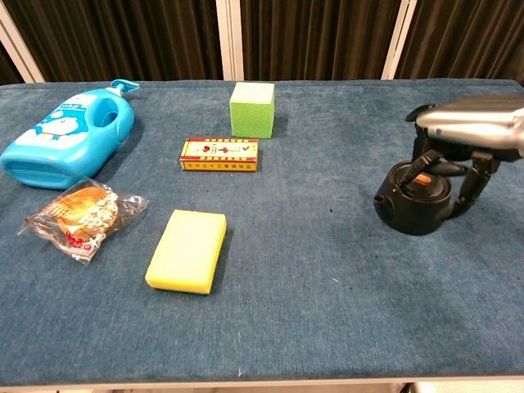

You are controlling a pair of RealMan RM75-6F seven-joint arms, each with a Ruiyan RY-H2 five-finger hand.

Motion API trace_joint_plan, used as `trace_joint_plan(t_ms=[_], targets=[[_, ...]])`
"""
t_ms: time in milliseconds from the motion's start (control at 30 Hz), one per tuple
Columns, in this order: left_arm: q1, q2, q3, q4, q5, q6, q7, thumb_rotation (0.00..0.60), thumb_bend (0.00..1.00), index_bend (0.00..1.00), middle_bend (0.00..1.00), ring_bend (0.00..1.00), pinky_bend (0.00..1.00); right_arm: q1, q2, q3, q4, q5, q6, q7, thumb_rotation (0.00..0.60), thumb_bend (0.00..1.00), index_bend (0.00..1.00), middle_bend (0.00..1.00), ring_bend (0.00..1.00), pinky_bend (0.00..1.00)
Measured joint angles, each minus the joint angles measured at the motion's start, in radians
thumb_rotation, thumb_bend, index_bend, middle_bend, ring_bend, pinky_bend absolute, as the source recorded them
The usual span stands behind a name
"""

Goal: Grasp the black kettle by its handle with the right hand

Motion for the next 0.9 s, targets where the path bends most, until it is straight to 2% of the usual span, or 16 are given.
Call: trace_joint_plan(t_ms=[267,333,467,600,633,667,767,800,900], targets=[[-0.001,0.003,-0.001,-0.007,0.002,0.0,0.005,0.6,0.02,0.13,0.22,0.12,0.0,-0.006,0.013,0.015,0.016,-0.043,0.029,0.091,0.311,0.0,1.0,1.0,1.0,0.18],[-0.002,0.003,-0.001,-0.009,0.002,-0.001,0.007,0.6,0.02,0.13,0.22,0.12,0.0,-0.007,0.016,0.018,0.021,-0.052,0.036,0.11,0.278,0.0,1.0,1.0,1.0,0.18],[-0.003,0.004,-0.001,-0.012,0.002,-0.002,0.01,0.6,0.02,0.13,0.22,0.12,0.0,-0.013,0.021,0.022,0.025,-0.077,0.065,0.139,0.267,0.0,1.0,1.0,1.0,0.19],[-0.004,0.005,-0.001,-0.015,0.004,-0.002,0.012,0.6,0.02,0.13,0.22,0.13,0.0,-0.025,0.022,0.025,0.024,-0.107,0.112,0.148,0.263,0.0,1.0,1.0,1.0,0.25],[-0.004,0.005,-0.001,-0.016,0.004,-0.002,0.012,0.6,0.02,0.13,0.22,0.12,0.0,-0.03,0.022,0.025,0.022,-0.119,0.13,0.152,0.266,0.03,1.0,1.0,1.0,0.27],[-0.004,0.005,-0.001,-0.016,0.005,-0.002,0.013,0.6,0.02,0.13,0.22,0.12,0.0,-0.035,0.022,0.025,0.021,-0.129,0.144,0.155,0.273,0.1,1.0,1.0,1.0,0.28],[-0.004,0.005,-0.001,-0.017,0.007,0.0,0.013,0.6,0.02,0.13,0.22,0.12,0.0,-0.049,0.022,0.023,0.017,-0.162,0.185,0.158,0.326,0.39,1.0,1.0,1.0,0.31],[-0.004,0.005,-0.001,-0.017,0.008,0.001,0.013,0.6,0.02,0.13,0.22,0.12,0.0,-0.053,0.022,0.022,0.017,-0.17,0.193,0.159,0.334,0.43,1.0,1.0,1.0,0.31],[-0.003,0.006,0.0,-0.017,0.011,0.005,0.014,0.6,0.02,0.13,0.22,0.12,0.0,-0.062,0.02,0.016,0.017,-0.185,0.206,0.167,0.34,0.48,1.0,1.0,1.0,0.32]])
